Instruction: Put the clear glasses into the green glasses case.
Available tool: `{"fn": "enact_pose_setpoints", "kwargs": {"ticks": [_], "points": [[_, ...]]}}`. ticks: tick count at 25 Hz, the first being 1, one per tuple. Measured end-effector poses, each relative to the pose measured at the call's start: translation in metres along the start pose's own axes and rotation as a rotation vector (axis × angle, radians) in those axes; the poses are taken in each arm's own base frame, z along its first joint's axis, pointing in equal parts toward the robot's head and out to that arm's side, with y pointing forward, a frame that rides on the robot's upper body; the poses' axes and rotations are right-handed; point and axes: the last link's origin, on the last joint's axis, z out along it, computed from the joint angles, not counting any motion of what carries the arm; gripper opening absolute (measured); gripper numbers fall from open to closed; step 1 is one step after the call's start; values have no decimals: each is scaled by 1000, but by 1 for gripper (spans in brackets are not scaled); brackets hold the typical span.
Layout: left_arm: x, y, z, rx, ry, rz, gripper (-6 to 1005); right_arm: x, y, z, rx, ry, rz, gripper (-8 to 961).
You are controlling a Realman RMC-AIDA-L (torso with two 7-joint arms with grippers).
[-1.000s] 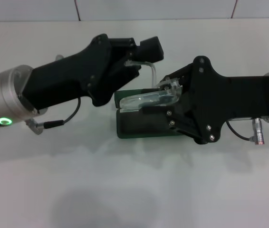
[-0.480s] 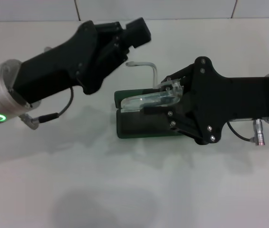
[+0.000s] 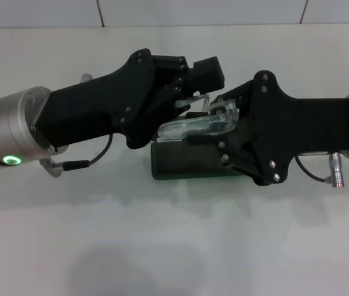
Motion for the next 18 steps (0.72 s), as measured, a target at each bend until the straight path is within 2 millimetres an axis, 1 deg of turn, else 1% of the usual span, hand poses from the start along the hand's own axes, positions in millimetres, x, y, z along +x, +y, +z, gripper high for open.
{"fn": "enact_pose_setpoints", "kwargs": {"ticks": [18], "points": [[-1, 3, 2, -35, -16, -1, 28, 0, 0, 0, 1, -1, 2, 119]]}}
